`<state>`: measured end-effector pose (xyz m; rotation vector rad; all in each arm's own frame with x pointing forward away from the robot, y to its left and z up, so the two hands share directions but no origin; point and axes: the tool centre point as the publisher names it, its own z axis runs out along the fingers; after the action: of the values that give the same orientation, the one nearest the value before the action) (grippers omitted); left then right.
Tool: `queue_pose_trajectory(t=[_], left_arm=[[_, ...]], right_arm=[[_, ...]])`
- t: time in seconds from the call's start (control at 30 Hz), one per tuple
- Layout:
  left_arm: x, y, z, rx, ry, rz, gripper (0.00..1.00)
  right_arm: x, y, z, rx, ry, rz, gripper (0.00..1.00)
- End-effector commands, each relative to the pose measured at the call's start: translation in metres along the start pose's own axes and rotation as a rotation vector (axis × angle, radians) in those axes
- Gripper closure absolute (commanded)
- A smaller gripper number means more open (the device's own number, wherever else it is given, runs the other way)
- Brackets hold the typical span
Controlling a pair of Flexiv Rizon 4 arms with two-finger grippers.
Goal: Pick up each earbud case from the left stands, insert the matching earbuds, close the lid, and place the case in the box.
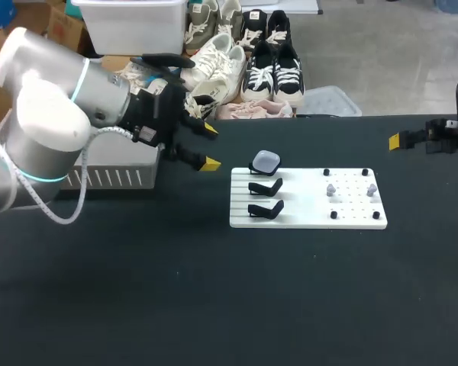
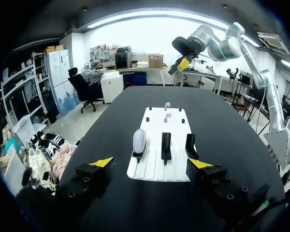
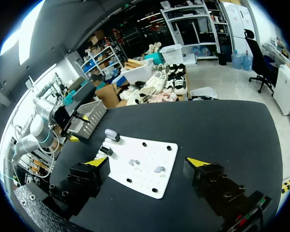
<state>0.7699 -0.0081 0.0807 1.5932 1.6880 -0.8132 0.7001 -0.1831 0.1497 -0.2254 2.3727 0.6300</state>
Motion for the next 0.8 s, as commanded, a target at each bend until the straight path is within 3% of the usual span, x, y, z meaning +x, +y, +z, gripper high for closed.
queue_pose_trajectory(t=[0.03,0.13,0.2,0.23,0.37,0.6,0.7,0.8], left_arm=[[0.0,0.013,0.016,0.08,-0.003,-0.003,0.0],[-0.002,0.016,0.025,0.1,-0.009,-0.006,0.0],[-0.003,0.017,0.029,0.108,-0.014,-0.007,0.12],[-0.004,0.017,0.031,0.112,-0.017,-0.008,0.13],[-0.005,0.019,0.04,0.128,-0.028,-0.006,0.06],[-0.005,0.017,0.055,0.149,-0.049,0.011,0.04],[-0.005,0.017,0.062,0.154,-0.059,0.009,0.05],[-0.004,0.017,0.067,0.157,-0.064,0.007,0.13]], right_arm=[[0.0,-0.001,0.0,-0.005,0.001,-0.002,0.0],[0.0,-0.001,0.0,-0.005,0.001,-0.002,0.0],[0.0,-0.001,0.0,-0.005,0.001,-0.002,0.0],[0.0,-0.001,0.0,-0.005,0.001,-0.002,0.0],[0.0,-0.001,0.0,-0.005,0.001,-0.002,0.0],[0.0,-0.001,0.0,-0.005,0.001,-0.002,0.0],[0.0,-0.001,0.0,-0.005,0.001,-0.002,0.0],[0.0,-0.001,0.0,-0.005,0.001,-0.002,0.0]])
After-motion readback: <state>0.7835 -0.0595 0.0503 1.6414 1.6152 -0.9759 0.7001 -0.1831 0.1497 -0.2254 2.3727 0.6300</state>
